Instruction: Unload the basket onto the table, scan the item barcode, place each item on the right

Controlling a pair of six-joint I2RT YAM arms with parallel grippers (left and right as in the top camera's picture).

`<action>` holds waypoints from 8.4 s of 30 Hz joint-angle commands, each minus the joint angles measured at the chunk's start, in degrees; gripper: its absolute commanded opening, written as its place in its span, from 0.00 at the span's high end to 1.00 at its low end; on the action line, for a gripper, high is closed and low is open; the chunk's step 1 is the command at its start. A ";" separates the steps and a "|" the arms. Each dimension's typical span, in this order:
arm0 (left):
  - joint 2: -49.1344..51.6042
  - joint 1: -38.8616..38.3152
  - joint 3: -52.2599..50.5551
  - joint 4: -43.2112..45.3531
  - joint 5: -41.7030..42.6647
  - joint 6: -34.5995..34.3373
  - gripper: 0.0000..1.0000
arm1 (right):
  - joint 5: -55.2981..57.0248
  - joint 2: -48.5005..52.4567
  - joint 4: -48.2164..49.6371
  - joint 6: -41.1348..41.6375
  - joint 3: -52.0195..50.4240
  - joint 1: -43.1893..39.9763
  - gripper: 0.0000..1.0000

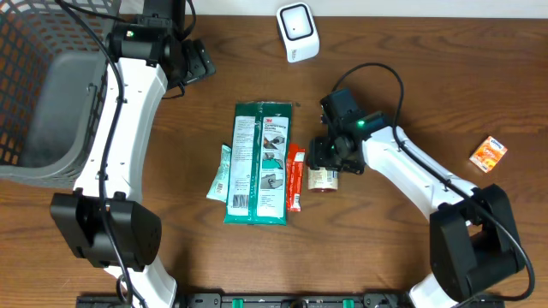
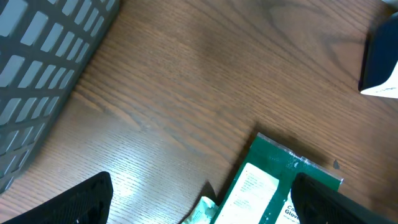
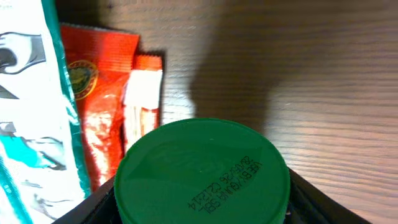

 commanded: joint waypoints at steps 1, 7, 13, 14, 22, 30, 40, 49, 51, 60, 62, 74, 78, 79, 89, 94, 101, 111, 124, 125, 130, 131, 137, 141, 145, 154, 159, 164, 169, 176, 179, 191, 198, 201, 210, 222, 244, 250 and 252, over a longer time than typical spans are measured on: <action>0.20 0.13 0.37 -0.17 -0.74 0.35 0.09 | 8.02 -2.58 0.00 -1.49 -0.07 -0.04 0.51; 0.20 0.13 0.37 -0.17 -0.74 0.35 0.08 | 16.59 -2.58 0.52 -0.07 -0.09 -0.02 0.52; 0.20 0.13 0.37 -0.17 -0.74 0.35 0.09 | 25.24 -2.58 1.25 6.91 -0.15 0.13 0.51; 0.20 0.13 0.37 -0.17 -0.74 0.35 0.09 | 27.56 -2.58 1.27 8.55 -0.20 0.48 0.52; 0.20 0.13 0.37 -0.17 -0.74 0.35 0.08 | 48.63 -2.58 1.20 17.75 -0.20 7.98 0.51; 0.20 0.13 0.37 -0.17 -0.74 0.35 0.08 | 64.26 -2.54 -0.20 31.06 -0.48 16.55 0.60; 0.20 0.13 0.37 -0.17 -0.74 0.35 0.09 | 73.31 -2.47 13.46 39.56 -8.31 14.08 0.69; 0.20 0.13 0.37 -0.17 -0.74 0.35 0.09 | 72.67 -2.45 25.68 26.10 -10.05 7.87 0.71; 0.20 0.13 0.37 -0.17 -0.74 0.35 0.09 | 71.56 -2.45 26.51 25.07 -10.05 6.21 0.71; 0.20 0.13 0.37 -0.17 -0.74 0.35 0.08 | 69.70 -2.45 28.20 22.69 -10.08 1.68 0.70; 0.20 0.13 0.37 -0.17 -0.74 0.35 0.09 | 68.83 -2.45 28.41 21.81 -10.10 1.31 0.70; 0.20 0.13 0.37 -0.17 -0.74 0.35 0.08 | 65.35 2.45 30.40 20.59 -10.12 0.92 0.65; 0.20 0.13 0.37 -0.17 -0.74 0.35 0.09 | 65.22 3.89 30.53 20.83 -10.12 0.81 0.66; 0.20 0.13 0.37 -0.17 -0.74 0.35 0.09 | 65.22 3.93 30.51 20.83 -10.12 0.83 0.66; 0.20 0.13 0.37 -0.17 -0.74 0.35 0.08 | 58.16 4.00 29.14 20.83 -10.12 0.81 0.61; 0.20 0.13 0.37 -0.17 -0.74 0.35 0.09 | 54.18 4.00 29.16 20.83 -10.16 0.90 0.63; 0.20 0.13 0.37 -0.17 -0.74 0.35 0.09 | 55.56 3.98 28.63 20.55 -10.14 0.94 0.40; 0.20 0.13 0.37 -0.17 -0.74 0.35 0.08 | 56.52 3.37 24.87 20.55 -10.14 1.68 0.08; 0.20 0.13 0.37 -0.17 -0.74 0.35 0.09 | 42.56 -10.08 18.75 1.44 -9.40 1.57 0.01; 0.20 0.13 0.37 -0.17 -0.74 0.35 0.09 | 40.74 -12.20 18.36 -0.37 -9.16 1.33 0.01; 0.20 0.13 0.37 -0.17 -0.74 0.35 0.09 | 21.75 -21.31 9.49 -7.32 -5.05 -4.70 0.05; 0.20 0.13 0.37 -0.17 -0.74 0.35 0.09 | 18.53 -21.62 7.08 -7.32 -3.80 -6.36 0.05; 0.20 0.13 0.37 -0.17 -0.74 0.35 0.09 | 0.79 -18.67 -10.32 -11.32 6.16 -17.40 0.04; 0.20 0.13 0.37 -0.17 -0.74 0.35 0.09 | -2.32 -13.46 -21.59 -15.67 12.72 -21.11 0.01; 0.20 0.13 0.37 -0.17 -0.74 0.35 0.08 | -2.86 -7.43 -25.68 -17.99 16.04 -21.49 0.01; 0.20 0.13 0.37 -0.17 -0.74 0.35 0.09 | -3.45 0.63 -19.43 -17.73 15.98 -21.03 0.01; 0.20 0.13 0.37 -0.17 -0.74 0.35 0.09 | -2.93 2.36 -18.82 -17.79 15.74 -20.31 0.01; 0.20 0.13 0.37 -0.17 -0.74 0.35 0.08 | -0.76 4.04 -18.80 -17.75 15.58 -19.63 0.01; 0.20 0.13 0.37 -0.17 -0.74 0.35 0.08 | 0.22 5.09 -18.40 -17.77 15.45 -18.93 0.01; 0.20 0.13 0.37 -0.17 -0.74 0.35 0.09 | 3.85 5.16 -17.29 -17.16 13.97 -17.99 0.01; 0.20 0.13 0.37 -0.17 -0.74 0.35 0.09 | 3.85 5.16 -15.26 -16.02 11.76 -17.64 0.01; 0.20 0.13 0.37 -0.17 -0.74 0.35 0.09 | 3.85 5.16 -4.79 -16.02 5.14 -15.02 0.01; 0.20 0.13 0.37 -0.17 -0.74 0.35 0.09 | 6.03 5.16 -1.97 -16.02 2.69 -14.27 0.01; 0.20 0.13 0.37 -0.17 -0.74 0.35 0.09 | 6.23 5.16 -0.09 -16.02 1.11 -14.27 0.01; 0.20 0.13 0.37 -0.17 -0.74 0.35 0.09 | 6.43 5.16 3.93 -16.06 -1.31 -14.27 0.01; 0.20 0.13 0.37 -0.17 -0.74 0.35 0.09 | 7.43 5.16 5.40 -16.02 -1.31 -14.32 0.06; 0.20 0.13 0.37 -0.17 -0.74 0.35 0.09 | 7.23 5.16 3.10 -16.02 -1.29 -14.23 0.32; 0.20 0.13 0.37 -0.17 -0.74 0.35 0.08 | 6.82 5.16 2.54 -16.02 -1.27 -14.71 0.32; 0.20 0.13 0.37 -0.17 -0.74 0.35 0.09 | 6.84 5.16 2.29 -16.02 -1.27 -14.71 0.31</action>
